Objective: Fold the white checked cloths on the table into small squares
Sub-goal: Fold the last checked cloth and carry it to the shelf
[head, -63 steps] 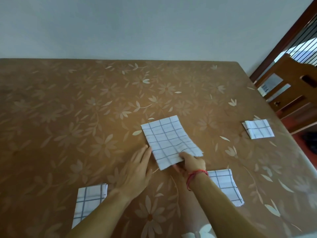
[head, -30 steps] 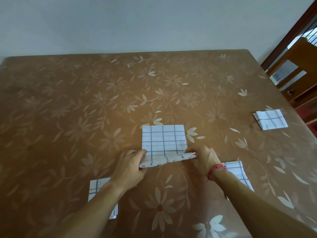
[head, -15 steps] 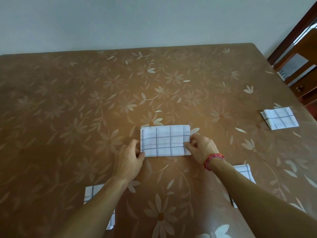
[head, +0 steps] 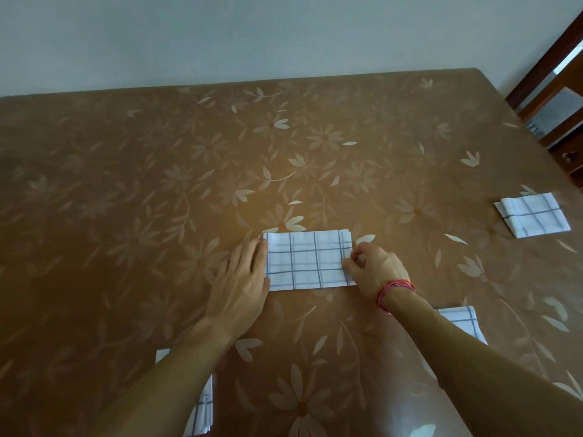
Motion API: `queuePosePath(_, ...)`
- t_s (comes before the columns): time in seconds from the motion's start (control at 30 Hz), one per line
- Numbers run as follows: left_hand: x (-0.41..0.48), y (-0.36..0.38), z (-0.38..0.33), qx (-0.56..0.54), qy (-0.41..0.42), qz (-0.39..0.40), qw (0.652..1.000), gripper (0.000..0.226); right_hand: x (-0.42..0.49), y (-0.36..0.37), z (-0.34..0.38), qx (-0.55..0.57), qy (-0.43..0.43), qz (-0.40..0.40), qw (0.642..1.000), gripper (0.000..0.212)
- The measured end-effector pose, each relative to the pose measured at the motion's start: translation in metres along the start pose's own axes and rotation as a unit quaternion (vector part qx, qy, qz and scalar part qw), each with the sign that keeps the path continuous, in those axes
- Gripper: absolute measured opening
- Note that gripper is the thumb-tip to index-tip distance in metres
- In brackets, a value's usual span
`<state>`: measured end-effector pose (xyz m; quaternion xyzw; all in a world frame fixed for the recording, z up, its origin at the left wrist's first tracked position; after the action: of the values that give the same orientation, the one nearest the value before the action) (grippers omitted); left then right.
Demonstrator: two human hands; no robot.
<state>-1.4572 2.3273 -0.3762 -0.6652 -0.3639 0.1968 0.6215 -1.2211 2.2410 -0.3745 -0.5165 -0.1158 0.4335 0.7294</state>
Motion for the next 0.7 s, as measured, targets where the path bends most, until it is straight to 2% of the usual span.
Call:
queuePosePath(0.07, 0.002, 0.004, 0.0, 0.023, 0.046, 0.018, 0.999, 0.057, 0.0, 0.0, 0.001, 0.001, -0.001, -0.002, 1.0, 0.012)
queuePosePath(0.2, 0.002, 0.016, 0.008, 0.042, 0.055, 0.067, 0.995, 0.057, -0.003, -0.003, 0.004, -0.015, 0.002, -0.022, 1.0, 0.014)
queuePosePath(0.27, 0.002, 0.022, 0.012, 0.043, 0.06, 0.071, 0.995, 0.058, -0.006, -0.005, 0.01, -0.054, -0.017, -0.044, 0.997, 0.023)
queuePosePath(0.33, 0.002, 0.025, 0.015, 0.031, 0.058, 0.08, 0.995, 0.06, -0.012, -0.006, 0.025, -0.081, -0.1, -0.106, 0.986, 0.034)
queuePosePath(0.4, 0.003, 0.027, 0.017, 0.019, 0.059, 0.093, 0.994, 0.063, -0.021, 0.0, 0.05, -0.088, -0.228, -0.151, 0.958, 0.039)
queuePosePath(0.53, 0.005, 0.024, 0.015, 0.041, 0.075, 0.073, 0.994, 0.06, -0.029, 0.045, 0.094, -0.142, -0.375, -0.084, 0.912, 0.058)
queuePosePath(0.7, 0.006, 0.026, 0.017, 0.039, 0.098, 0.062, 0.992, 0.061, -0.013, 0.085, 0.105, -0.224, -0.405, -0.022, 0.886, 0.066)
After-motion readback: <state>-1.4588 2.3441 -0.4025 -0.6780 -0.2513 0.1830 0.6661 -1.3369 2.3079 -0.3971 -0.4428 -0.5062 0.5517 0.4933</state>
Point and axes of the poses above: each hand's wrist, its own x-axis towards the middle knuckle, its own y-axis out of the palm, z = x × y, the point moved 5 cm from there along x, towards the middle knuckle, and after that the axes turned 5 degrees about -z, right-handed, at the moved point
